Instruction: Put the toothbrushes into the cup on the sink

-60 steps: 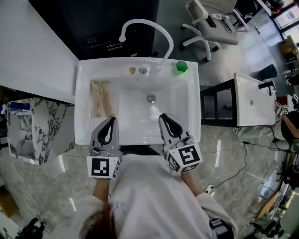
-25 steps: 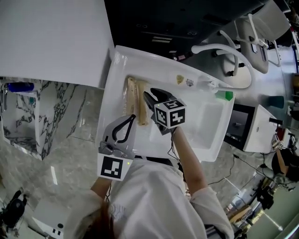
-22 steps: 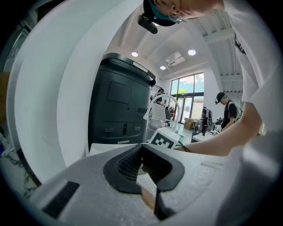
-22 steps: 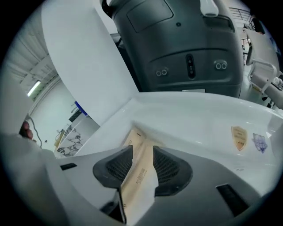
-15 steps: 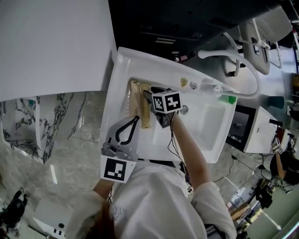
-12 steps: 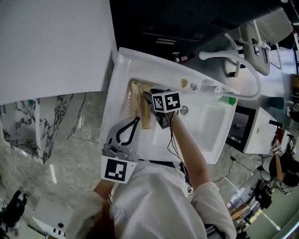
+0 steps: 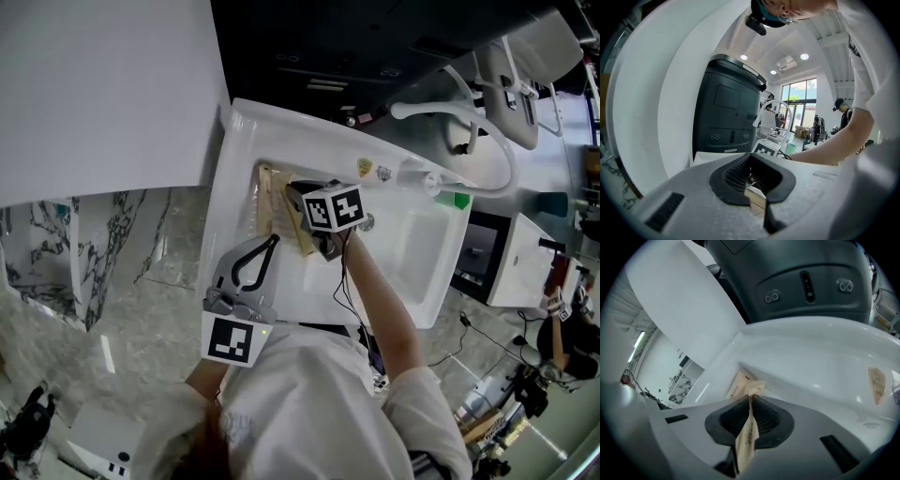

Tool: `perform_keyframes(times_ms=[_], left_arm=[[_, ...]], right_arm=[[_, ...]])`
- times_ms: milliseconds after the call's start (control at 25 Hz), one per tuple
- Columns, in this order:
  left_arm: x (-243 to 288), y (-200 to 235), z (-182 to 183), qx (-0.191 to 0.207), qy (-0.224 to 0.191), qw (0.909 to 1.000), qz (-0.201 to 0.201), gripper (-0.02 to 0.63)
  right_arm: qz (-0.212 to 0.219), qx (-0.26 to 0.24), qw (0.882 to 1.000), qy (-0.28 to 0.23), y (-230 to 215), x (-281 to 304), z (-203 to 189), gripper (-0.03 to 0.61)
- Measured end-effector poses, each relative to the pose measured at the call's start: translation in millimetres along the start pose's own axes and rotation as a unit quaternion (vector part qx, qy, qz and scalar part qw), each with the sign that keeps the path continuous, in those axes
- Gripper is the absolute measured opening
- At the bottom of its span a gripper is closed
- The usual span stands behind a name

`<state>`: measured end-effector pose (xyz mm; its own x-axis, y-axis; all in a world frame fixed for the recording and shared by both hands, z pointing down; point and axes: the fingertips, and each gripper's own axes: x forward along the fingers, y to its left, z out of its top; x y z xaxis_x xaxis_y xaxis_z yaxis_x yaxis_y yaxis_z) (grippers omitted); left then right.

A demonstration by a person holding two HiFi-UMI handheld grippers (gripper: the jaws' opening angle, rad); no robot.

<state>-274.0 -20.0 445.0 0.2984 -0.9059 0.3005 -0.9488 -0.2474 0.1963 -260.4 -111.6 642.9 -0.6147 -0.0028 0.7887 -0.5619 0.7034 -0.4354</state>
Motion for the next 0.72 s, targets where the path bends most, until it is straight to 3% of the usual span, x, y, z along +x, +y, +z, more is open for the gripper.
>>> perform_keyframes(times_ms=[120, 240, 440, 720], left_arm=[[-0.1, -2.6, 2.2, -0.002, -0.002, 1.0000, 0.001, 0.014], [-0.7, -8.4, 5.9, -0.009, -0.008, 0.9999, 0.006, 0.014], [0.6, -23.7, 13.6, 0.000, -0.016, 0.9999, 0.005, 0.012], [3.8, -59.5, 23.1, 0.010, -0.026, 0.9996, 0.009, 0.014]], right_arm=[[0.024, -0.008, 0.997, -0.071, 11.5, -23.4, 22.6, 0.028], [0.039, -0.005, 0.986, -0.162, 20.2, -60.1, 44.1, 0.025], [0.042, -0.019, 0.951, -0.304, 32.8, -132.9, 67.1, 0.023], [0.039, -0.062, 0.898, -0.434, 43.7, -222.7, 57.4, 0.023]])
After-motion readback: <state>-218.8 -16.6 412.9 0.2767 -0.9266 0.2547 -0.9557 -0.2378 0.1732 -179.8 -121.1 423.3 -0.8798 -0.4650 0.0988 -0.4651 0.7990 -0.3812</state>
